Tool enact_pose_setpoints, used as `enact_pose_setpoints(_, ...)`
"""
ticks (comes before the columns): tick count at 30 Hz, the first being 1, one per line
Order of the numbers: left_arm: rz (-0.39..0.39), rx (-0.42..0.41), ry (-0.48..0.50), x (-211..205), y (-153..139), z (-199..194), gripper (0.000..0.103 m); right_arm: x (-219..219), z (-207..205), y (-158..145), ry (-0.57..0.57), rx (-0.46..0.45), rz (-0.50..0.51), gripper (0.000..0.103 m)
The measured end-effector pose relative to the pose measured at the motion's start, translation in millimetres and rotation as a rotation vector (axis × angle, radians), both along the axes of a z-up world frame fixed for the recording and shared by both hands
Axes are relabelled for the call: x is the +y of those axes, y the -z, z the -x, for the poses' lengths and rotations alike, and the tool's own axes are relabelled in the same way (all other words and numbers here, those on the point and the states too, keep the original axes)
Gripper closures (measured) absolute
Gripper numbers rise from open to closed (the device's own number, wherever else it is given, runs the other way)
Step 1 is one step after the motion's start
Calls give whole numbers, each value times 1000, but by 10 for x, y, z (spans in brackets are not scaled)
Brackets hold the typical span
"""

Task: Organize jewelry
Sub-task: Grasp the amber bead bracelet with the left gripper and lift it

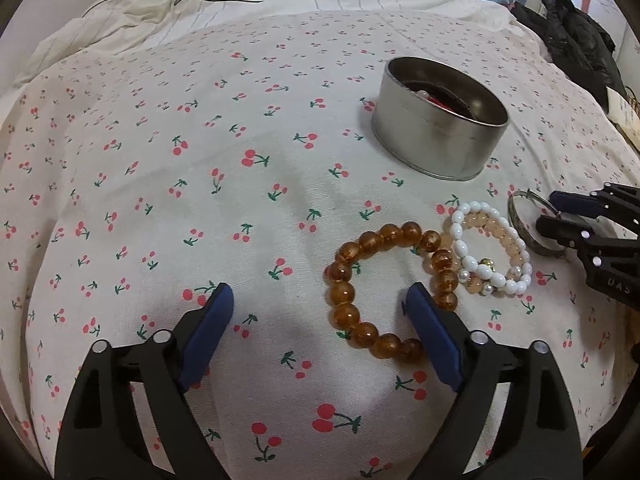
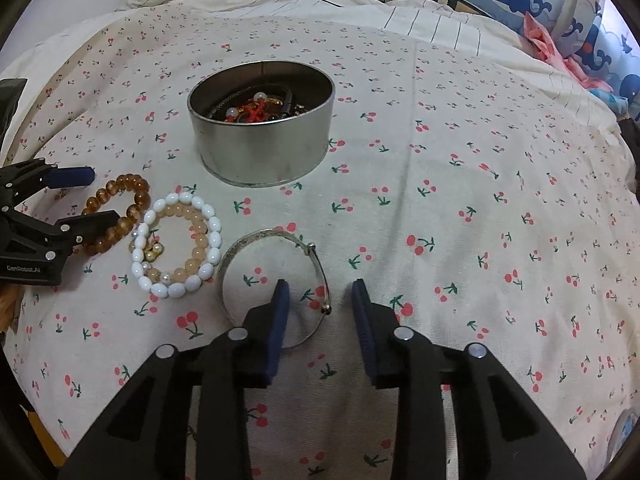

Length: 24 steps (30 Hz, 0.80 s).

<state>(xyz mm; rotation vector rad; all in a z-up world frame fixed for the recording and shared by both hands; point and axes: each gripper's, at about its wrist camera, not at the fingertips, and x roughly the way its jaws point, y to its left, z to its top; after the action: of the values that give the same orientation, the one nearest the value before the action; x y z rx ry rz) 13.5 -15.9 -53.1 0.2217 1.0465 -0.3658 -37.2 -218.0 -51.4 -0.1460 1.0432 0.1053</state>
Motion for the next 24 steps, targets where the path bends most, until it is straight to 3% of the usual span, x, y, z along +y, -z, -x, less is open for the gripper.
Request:
enact_pose_setpoints(2,-4,-2,-4,8,1,-6,16,-15,3,1,14,-4,17,47)
enact_pose_setpoints(7,-10,-8,-6,5,1,-3,15,-44,3,3,14,-2,1,47)
enact_pose_setpoints(10,-11,-15,0,-4,-3,12,17,-17,16,5,-8,-4,-7,56)
enact_pose_setpoints(12,14,-8,45,-36,-25,53,45,30,31,0,-34,-2,-18,80)
enact_pose_setpoints(13,10,-12,84,-89,-51,94,55,69,41,-6,-45,-5,-6,85)
enact_pose_setpoints(15,-8,-17,126,-165,-79,147,93,106,51,-20,-52,-9,-8,95)
enact_pose_setpoints(20,3,-39,152,-186,-196,196,93,22,51,-141,-26,-30,-109,97)
enact_pose_setpoints(24,2,-113,141,-162,-379,224,93,-2,50,-238,-19,-48,-174,97)
